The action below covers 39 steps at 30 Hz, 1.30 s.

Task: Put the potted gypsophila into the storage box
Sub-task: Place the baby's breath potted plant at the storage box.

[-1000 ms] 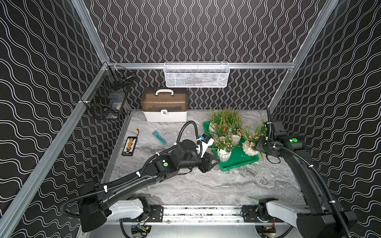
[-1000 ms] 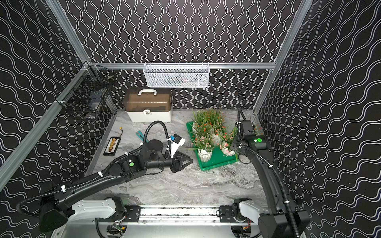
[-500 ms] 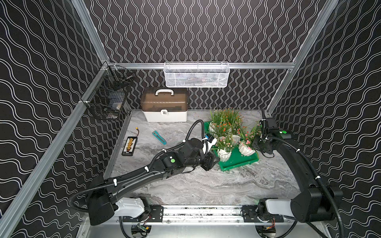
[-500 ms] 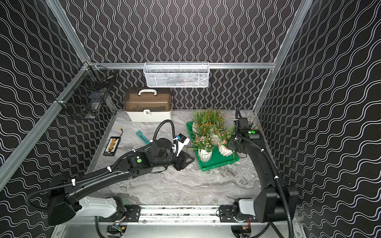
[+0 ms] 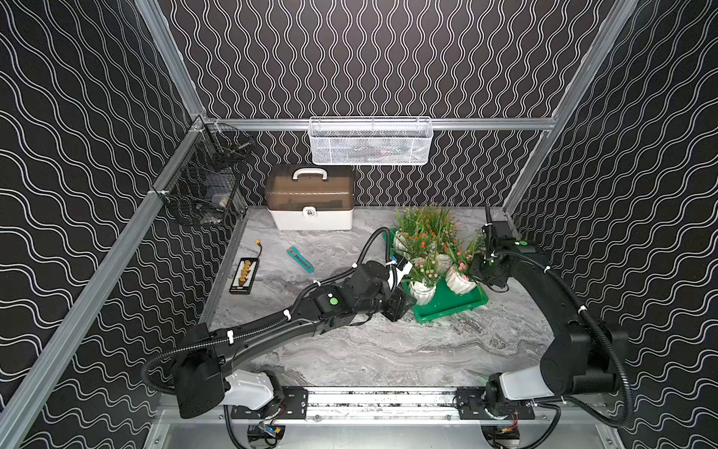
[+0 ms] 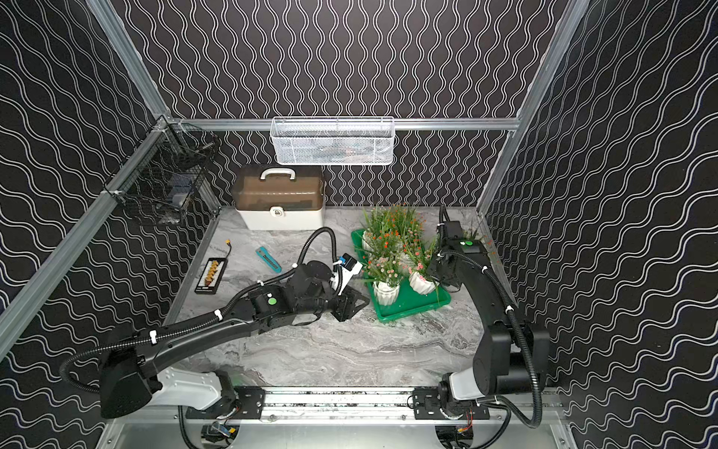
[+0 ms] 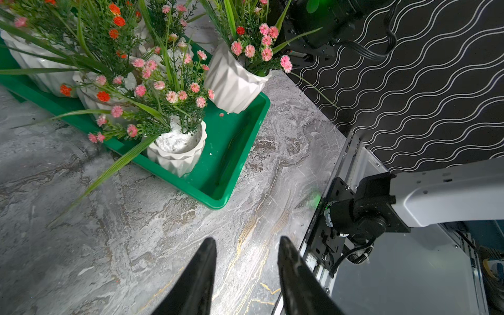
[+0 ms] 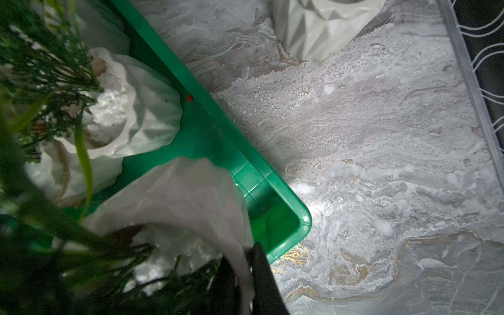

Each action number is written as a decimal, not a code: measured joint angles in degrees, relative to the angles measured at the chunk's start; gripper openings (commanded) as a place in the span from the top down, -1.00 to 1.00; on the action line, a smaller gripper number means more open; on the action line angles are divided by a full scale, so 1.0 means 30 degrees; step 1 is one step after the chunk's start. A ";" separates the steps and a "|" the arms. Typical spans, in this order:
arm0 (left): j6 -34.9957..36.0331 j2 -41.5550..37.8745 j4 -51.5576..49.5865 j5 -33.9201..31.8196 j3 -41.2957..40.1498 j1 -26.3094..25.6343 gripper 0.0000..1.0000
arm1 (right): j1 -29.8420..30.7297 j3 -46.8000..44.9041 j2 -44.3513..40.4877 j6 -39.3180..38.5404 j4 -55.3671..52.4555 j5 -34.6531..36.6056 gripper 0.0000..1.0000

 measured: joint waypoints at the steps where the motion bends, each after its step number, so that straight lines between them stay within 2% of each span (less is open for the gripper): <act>1: 0.0000 0.0044 0.0000 -0.0007 0.0000 0.0000 0.16 | 0.0000 0.0000 0.0131 0.0000 0.0080 -0.0022 0.98; 39: 0.0051 0.0736 -0.0051 -0.0051 0.0146 -0.0044 0.12 | 0.0000 -0.0481 0.2594 0.0015 0.1923 -0.1348 0.98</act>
